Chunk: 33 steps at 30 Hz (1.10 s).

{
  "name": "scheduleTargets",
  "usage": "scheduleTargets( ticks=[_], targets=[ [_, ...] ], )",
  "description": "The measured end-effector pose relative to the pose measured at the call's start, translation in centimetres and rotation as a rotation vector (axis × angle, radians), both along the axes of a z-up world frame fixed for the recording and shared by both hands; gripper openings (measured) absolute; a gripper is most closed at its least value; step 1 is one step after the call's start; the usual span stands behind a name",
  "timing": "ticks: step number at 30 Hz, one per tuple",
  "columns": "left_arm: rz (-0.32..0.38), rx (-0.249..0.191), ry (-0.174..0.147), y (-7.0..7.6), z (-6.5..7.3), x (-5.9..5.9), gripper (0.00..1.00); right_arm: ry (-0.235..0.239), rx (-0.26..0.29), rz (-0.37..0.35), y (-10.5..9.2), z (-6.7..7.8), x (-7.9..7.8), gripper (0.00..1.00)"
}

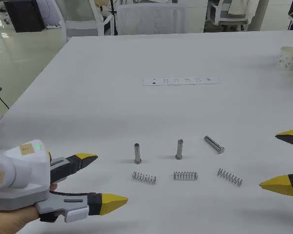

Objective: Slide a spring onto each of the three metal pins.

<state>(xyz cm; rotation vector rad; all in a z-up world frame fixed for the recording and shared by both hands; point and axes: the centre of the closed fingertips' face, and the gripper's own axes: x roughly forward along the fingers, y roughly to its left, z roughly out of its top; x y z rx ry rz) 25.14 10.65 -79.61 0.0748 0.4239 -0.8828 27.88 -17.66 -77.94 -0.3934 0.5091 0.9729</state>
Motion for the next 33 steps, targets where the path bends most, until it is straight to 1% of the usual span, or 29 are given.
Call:
scheduleTargets(
  ticks=[12,23,30,33],
  targets=[
    [-0.009,-0.002,0.002,0.05,0.03,-0.08,0.73,0.002,0.002,-0.012,0.06,0.05,-0.18,0.78],
    [-0.016,-0.001,-0.002,-0.06,0.21,-0.02,0.73,0.02,-0.001,-0.029,-0.18,-0.29,-0.58,0.75],
    [-0.016,-0.004,-0.001,-0.37,0.29,-0.09,0.73,0.008,0.006,-0.024,0.0,-0.05,-0.47,0.74],
    [-0.014,-0.006,-0.001,-0.44,0.27,-0.14,0.73,0.014,0.003,-0.027,-0.07,-0.11,-0.45,0.74]
  ],
)
